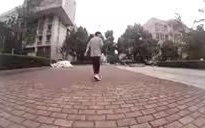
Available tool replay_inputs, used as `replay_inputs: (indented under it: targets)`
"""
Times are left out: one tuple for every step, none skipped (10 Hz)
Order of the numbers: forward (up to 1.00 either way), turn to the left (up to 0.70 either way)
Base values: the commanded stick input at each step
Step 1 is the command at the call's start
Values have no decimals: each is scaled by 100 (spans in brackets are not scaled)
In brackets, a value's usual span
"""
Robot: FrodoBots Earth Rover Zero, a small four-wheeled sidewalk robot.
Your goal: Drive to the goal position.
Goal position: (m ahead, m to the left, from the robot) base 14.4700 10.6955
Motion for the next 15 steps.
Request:
replay_inputs:
  targets:
    - [70, 0]
    - [70, 0]
    - [70, 0]
    - [70, 0]
    - [70, 0]
    - [70, 0]
    - [70, 0]
    - [70, 0]
    - [70, 0]
    - [70, 0]
    - [70, 0]
    - [70, 0]
    - [70, 0]
    - [70, 0]
    - [70, 0]
